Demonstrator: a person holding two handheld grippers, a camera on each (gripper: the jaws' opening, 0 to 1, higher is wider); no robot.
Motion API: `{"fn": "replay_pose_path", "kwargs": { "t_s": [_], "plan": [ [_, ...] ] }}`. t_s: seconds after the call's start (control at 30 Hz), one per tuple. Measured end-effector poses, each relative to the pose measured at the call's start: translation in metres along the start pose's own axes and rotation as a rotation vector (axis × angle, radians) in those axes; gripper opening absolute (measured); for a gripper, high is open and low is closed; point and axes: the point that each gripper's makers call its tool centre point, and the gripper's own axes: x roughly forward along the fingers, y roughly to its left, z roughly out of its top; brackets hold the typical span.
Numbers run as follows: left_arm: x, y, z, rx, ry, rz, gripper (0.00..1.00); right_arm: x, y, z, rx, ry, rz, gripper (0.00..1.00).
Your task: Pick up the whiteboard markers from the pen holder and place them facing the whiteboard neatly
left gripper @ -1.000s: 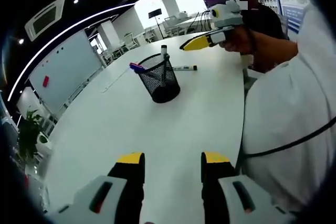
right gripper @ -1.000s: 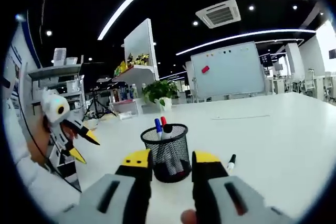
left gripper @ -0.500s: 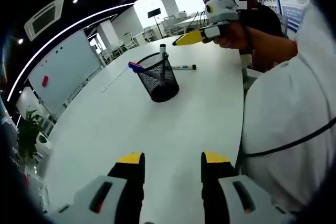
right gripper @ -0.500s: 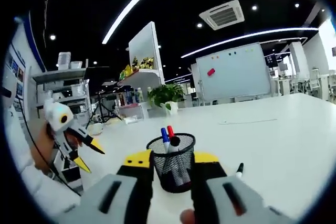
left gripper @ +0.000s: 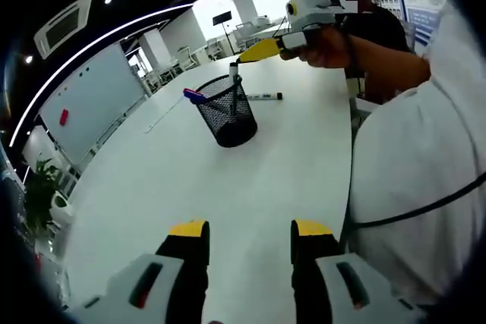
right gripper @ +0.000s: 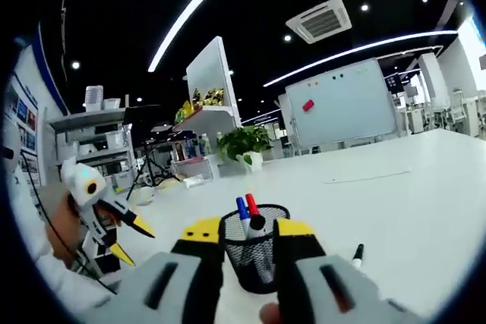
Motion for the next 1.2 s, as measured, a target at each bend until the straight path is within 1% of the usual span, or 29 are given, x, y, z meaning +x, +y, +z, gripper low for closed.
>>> {"fn": "replay_pose_path", "kwargs": {
  "t_s": [0.2, 0.33, 0.4, 0.53, 0.63, 0.87, 1.0, 1.07, 1.1, 1.2],
  "plan": [
    [-0.003, 0.003, 0.003, 0.003, -0.011, 0.014, 0.45, 0.007, -0.004, -0.004, -0.012, 0.000, -0.012, 0.22],
    [-0.002, 0.003, 0.000, 0.000, -0.005, 0.012, 0.45, 0.009, -0.003, -0.004, -0.002, 0.000, -0.001, 0.21],
    [-0.002, 0.003, -0.001, -0.002, -0.004, 0.010, 0.45, 0.010, -0.003, -0.001, 0.013, -0.006, 0.001, 0.21],
    [-0.001, 0.001, -0.001, 0.005, -0.001, 0.006, 0.45, 0.010, -0.004, 0.003, 0.016, -0.012, -0.003, 0.21],
    [-0.002, 0.001, 0.001, 0.004, -0.011, 0.004, 0.45, 0.012, -0.005, 0.002, 0.017, -0.006, -0.002, 0.21],
    [-0.001, 0.003, -0.001, 0.000, -0.001, 0.010, 0.45, 0.015, -0.004, -0.003, 0.023, 0.008, 0.005, 0.19],
    [-0.001, 0.001, 0.000, 0.002, -0.004, 0.003, 0.45, 0.015, -0.005, -0.003, 0.031, 0.003, 0.005, 0.18],
    [0.000, 0.001, -0.002, 0.003, 0.002, 0.002, 0.45, 0.015, -0.004, -0.003, 0.031, 0.008, 0.012, 0.17],
    [0.000, 0.001, -0.003, 0.004, 0.006, 0.004, 0.45, 0.015, -0.004, -0.002, 0.030, 0.009, 0.014, 0.15],
    [-0.001, 0.002, -0.001, 0.003, -0.001, 0.006, 0.45, 0.016, -0.005, -0.002, 0.043, 0.016, 0.017, 0.14]
  ]
}}
